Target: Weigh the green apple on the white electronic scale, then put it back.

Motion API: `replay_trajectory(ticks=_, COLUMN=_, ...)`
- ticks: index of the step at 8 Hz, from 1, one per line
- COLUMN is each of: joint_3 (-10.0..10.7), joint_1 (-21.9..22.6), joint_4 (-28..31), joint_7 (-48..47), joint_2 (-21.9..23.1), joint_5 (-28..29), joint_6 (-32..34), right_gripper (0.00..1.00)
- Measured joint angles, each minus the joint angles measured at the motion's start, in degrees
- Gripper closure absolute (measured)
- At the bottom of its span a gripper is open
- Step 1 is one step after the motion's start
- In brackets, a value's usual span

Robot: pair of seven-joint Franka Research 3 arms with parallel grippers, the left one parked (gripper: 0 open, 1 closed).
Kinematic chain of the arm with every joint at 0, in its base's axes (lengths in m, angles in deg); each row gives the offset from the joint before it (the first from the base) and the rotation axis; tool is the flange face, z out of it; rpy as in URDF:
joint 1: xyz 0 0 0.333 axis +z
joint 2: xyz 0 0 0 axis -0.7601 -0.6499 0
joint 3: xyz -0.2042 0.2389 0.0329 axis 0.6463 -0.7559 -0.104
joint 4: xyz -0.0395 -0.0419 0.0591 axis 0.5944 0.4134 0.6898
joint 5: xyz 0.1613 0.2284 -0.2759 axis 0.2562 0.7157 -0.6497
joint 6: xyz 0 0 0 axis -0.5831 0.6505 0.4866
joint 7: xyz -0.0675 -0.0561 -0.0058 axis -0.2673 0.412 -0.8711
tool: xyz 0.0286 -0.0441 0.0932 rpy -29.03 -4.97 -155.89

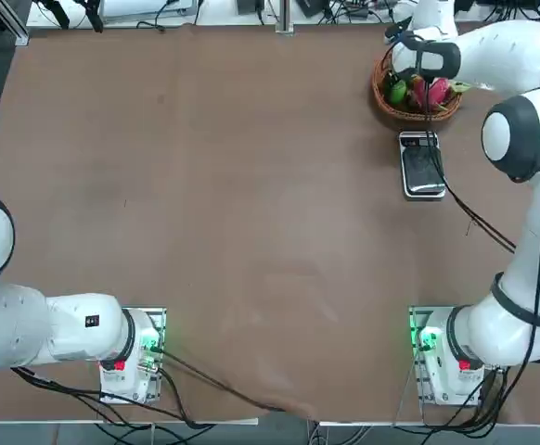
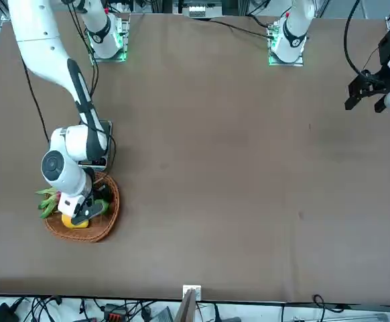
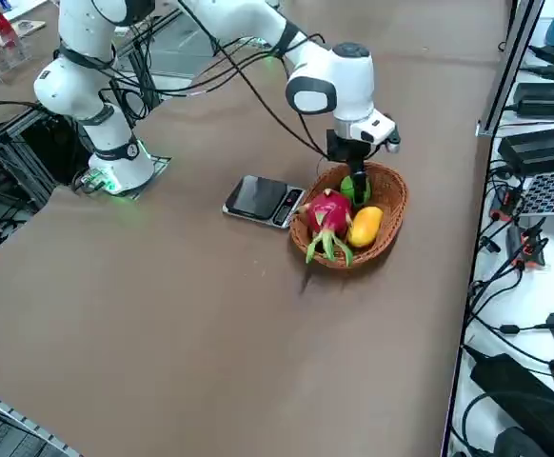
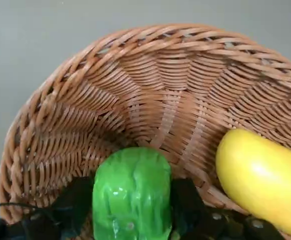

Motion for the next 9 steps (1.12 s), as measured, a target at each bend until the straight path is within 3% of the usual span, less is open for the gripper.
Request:
replay_trajectory(ticks=3, joint_3=0.04, joint_1=0.00, joint_4=-0.29, joint_7=0.03, joint_2=0.03, joint_5=-0.04, joint_6=-0.02, right_gripper=0.27)
replay_trajectory(ticks=5, joint_3=0.03, joint_1=0.05, joint_4=-1.33, joint_7=0.03, joint_2=1.31, joint_5=-0.04, joint_6=1.46, right_gripper=0.29)
replay_trajectory(ticks=9, joint_3=0.04, joint_1=0.06, joint_4=0.90, joint_7=-0.07, joint_2=14.52, joint_5=1.03, joint_6=15.91, right_gripper=0.31)
